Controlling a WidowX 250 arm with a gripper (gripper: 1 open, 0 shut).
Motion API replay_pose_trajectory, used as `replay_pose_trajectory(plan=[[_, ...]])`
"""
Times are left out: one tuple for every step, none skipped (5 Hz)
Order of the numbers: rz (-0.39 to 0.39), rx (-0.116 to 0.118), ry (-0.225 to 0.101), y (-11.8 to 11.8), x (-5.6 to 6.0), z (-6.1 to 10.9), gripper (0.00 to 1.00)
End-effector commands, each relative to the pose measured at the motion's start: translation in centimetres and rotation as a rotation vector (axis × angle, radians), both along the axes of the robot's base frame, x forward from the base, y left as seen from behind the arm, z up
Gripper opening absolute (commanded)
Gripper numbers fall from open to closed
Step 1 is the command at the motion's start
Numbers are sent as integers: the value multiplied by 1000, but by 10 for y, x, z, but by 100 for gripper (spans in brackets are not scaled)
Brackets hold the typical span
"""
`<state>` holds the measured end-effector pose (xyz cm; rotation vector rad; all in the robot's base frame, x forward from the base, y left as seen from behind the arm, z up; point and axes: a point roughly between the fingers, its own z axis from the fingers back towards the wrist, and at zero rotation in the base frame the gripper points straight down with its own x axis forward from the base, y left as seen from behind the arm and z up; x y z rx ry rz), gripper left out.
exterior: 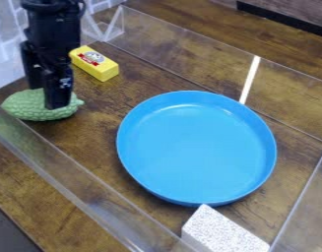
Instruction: Put the green object in the blue tray
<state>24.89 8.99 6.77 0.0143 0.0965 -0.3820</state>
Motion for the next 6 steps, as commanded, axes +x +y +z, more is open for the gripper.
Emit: replay_pose_trajectory(plan=[[19, 22, -61, 14, 14, 5, 100], [40, 18, -62, 22, 13, -7, 100], [68, 16, -59, 27, 10, -25, 100], [98, 16, -67, 30, 9, -38, 100], [158, 19, -73, 40, 7, -32, 100], [222, 9, -76, 50, 13, -26, 100]])
